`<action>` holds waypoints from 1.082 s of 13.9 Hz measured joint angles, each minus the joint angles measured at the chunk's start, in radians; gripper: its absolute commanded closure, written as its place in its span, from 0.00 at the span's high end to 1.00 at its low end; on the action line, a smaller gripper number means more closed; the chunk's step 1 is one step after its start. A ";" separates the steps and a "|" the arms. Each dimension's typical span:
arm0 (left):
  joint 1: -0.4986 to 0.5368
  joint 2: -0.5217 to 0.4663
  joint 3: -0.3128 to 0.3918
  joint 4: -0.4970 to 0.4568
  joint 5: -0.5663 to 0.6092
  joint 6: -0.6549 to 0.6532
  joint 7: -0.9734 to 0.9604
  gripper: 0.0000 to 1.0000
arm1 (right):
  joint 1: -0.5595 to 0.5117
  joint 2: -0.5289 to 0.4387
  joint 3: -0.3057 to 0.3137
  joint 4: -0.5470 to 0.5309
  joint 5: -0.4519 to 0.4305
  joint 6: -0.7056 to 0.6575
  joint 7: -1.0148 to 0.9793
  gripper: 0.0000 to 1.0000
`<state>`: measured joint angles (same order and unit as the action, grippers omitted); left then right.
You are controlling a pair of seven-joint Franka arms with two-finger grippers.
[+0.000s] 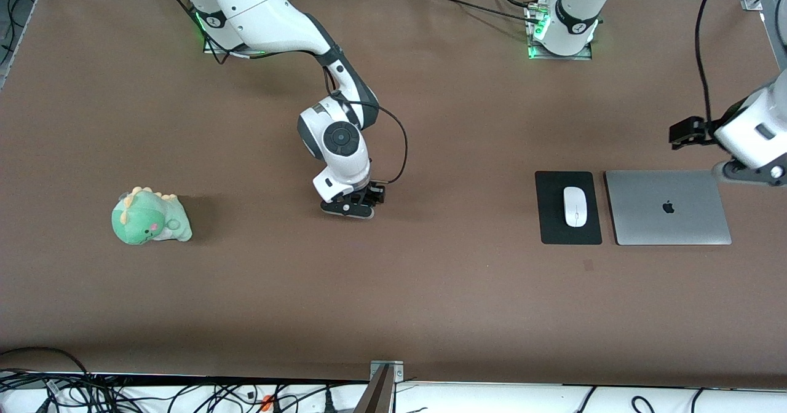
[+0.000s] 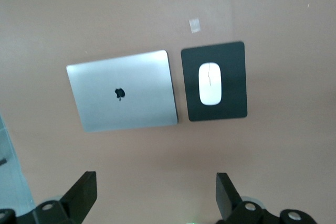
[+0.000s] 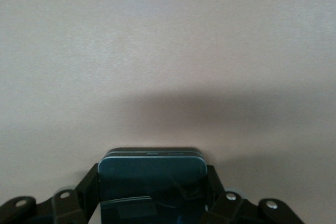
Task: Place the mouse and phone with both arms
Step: 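Release the mouse and raise the left gripper while the right grasps the phone, then carry the black phone with the right gripper beside the green plush toy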
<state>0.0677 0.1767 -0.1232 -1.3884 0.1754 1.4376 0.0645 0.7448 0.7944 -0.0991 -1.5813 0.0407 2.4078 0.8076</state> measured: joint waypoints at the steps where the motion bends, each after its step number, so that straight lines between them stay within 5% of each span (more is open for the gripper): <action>1: -0.007 -0.049 0.027 -0.066 -0.031 0.062 0.000 1.00 | -0.007 0.000 -0.005 0.022 0.000 -0.040 -0.010 0.27; 4: -0.045 -0.199 0.142 -0.306 -0.142 0.235 0.005 1.00 | -0.071 -0.003 -0.011 0.102 0.000 -0.173 -0.164 0.27; 6: -0.046 -0.251 0.155 -0.381 -0.149 0.250 0.006 1.00 | -0.136 -0.011 -0.014 0.115 0.000 -0.220 -0.291 0.26; 10: -0.065 -0.256 0.153 -0.392 -0.149 0.263 0.005 1.00 | -0.267 -0.060 -0.024 0.043 0.000 -0.198 -0.483 0.22; 15: -0.070 -0.256 0.150 -0.390 -0.145 0.267 0.005 1.00 | -0.374 -0.194 -0.035 -0.223 0.000 0.020 -0.596 0.22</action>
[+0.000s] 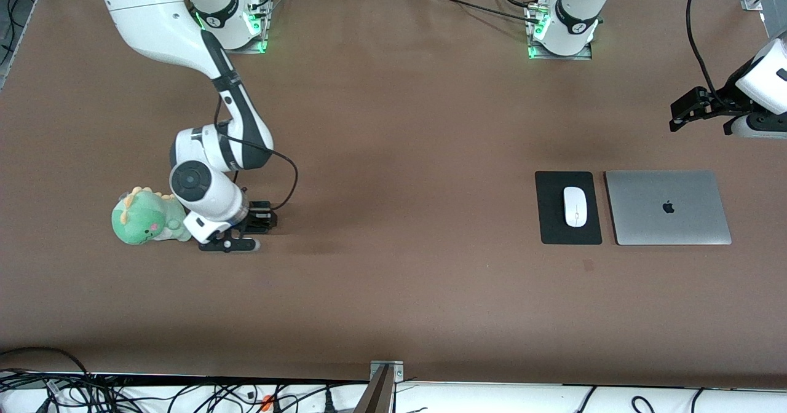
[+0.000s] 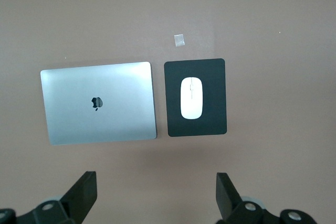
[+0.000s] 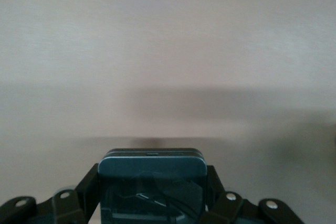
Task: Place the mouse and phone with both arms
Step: 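Carry the black phone with the right gripper beside the green plush toy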
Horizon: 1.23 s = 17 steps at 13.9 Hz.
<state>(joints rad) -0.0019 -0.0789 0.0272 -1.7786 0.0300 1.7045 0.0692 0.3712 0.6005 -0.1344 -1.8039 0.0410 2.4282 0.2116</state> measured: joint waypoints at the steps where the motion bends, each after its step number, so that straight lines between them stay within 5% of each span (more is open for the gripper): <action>1: -0.001 0.000 -0.002 0.000 0.000 0.000 0.000 1.00 | -0.012 -0.015 0.000 -0.064 0.000 0.082 -0.011 0.22; 6: 0.000 0.003 -0.002 0.003 0.001 0.000 0.000 1.00 | -0.069 -0.017 -0.005 -0.192 0.000 0.249 -0.118 0.23; 7: 0.000 0.004 -0.002 0.003 0.001 0.000 0.000 1.00 | -0.074 -0.017 -0.005 -0.192 0.000 0.254 -0.125 0.29; 8: -0.001 0.004 -0.002 0.004 0.001 0.000 0.000 1.00 | -0.077 -0.017 -0.005 -0.192 0.000 0.255 -0.130 0.71; 9: -0.002 0.004 -0.003 0.004 0.001 0.000 0.000 1.00 | -0.078 -0.017 -0.005 -0.192 0.000 0.257 -0.131 1.00; 15: -0.005 0.005 -0.023 0.004 0.001 -0.015 -0.005 1.00 | -0.085 -0.021 -0.005 -0.183 0.013 0.255 -0.131 1.00; 17: -0.005 0.005 -0.023 0.004 0.001 -0.022 -0.005 1.00 | -0.087 -0.022 -0.005 -0.132 0.037 0.160 -0.132 1.00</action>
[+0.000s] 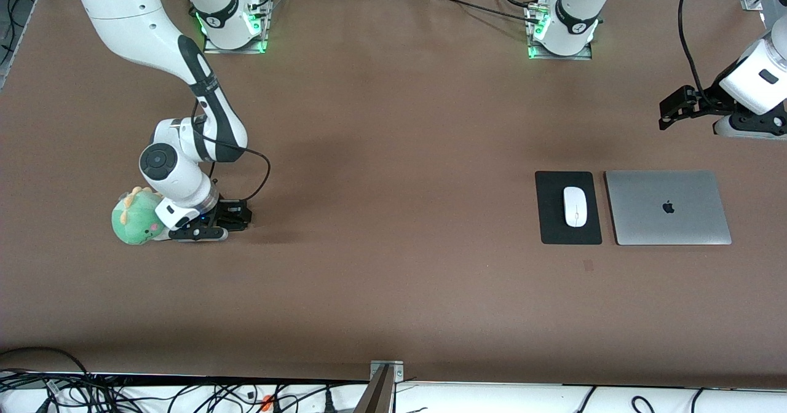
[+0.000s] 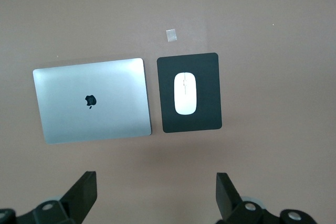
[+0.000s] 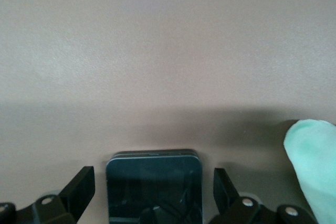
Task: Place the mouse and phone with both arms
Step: 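Carry the black phone with the right gripper beside the green plush toy, then open the right gripper and lift it away from the phone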
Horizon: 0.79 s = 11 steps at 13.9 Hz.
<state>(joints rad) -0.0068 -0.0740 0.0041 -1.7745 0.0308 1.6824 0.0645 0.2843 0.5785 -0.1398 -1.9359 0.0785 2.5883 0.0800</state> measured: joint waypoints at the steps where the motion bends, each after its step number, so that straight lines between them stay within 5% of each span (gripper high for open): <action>1: 0.000 0.000 0.000 0.000 0.000 0.000 0.000 1.00 | -0.003 -0.002 0.000 0.050 0.004 -0.091 0.000 1.00; 11: 0.000 0.004 0.000 0.000 0.000 -0.001 0.000 1.00 | -0.071 -0.155 -0.012 0.372 0.007 -0.653 -0.002 1.00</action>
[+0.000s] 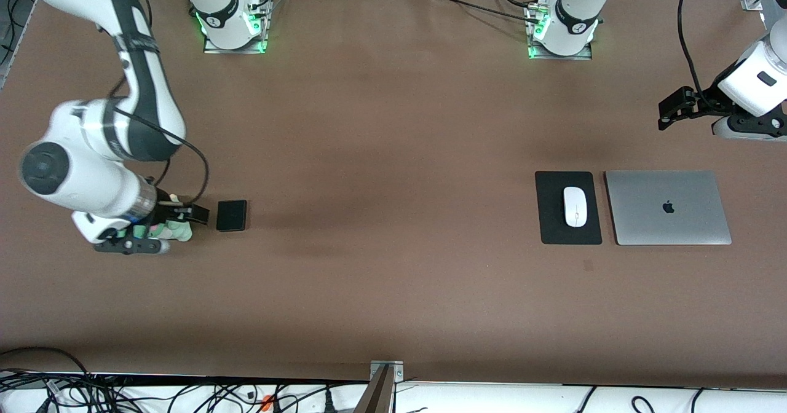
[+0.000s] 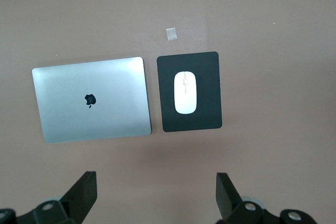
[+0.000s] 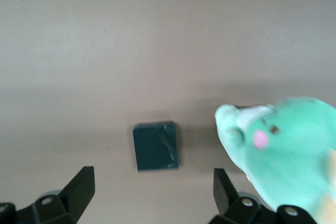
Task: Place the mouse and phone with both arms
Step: 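Open the right gripper and lift it away from the phone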
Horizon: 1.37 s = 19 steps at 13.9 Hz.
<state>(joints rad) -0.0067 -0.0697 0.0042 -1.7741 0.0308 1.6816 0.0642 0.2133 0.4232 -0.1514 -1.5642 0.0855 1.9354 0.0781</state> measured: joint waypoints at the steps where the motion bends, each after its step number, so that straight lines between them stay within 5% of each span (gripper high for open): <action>1: 0.000 0.000 0.000 0.000 0.000 0.000 0.000 1.00 | -0.003 -0.023 -0.011 0.030 0.000 -0.066 0.000 1.00; 10: 0.000 0.001 0.000 0.001 0.000 0.000 -0.001 1.00 | -0.012 -0.158 -0.101 0.149 0.006 -0.372 -0.008 1.00; 19: 0.000 0.001 0.000 0.001 0.000 0.000 -0.001 1.00 | -0.040 -0.224 -0.118 0.145 0.005 -0.415 -0.003 1.00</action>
<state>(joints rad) -0.0066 -0.0691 0.0042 -1.7733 0.0308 1.6816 0.0637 0.1729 0.1995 -0.2694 -1.4191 0.0908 1.5207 0.0755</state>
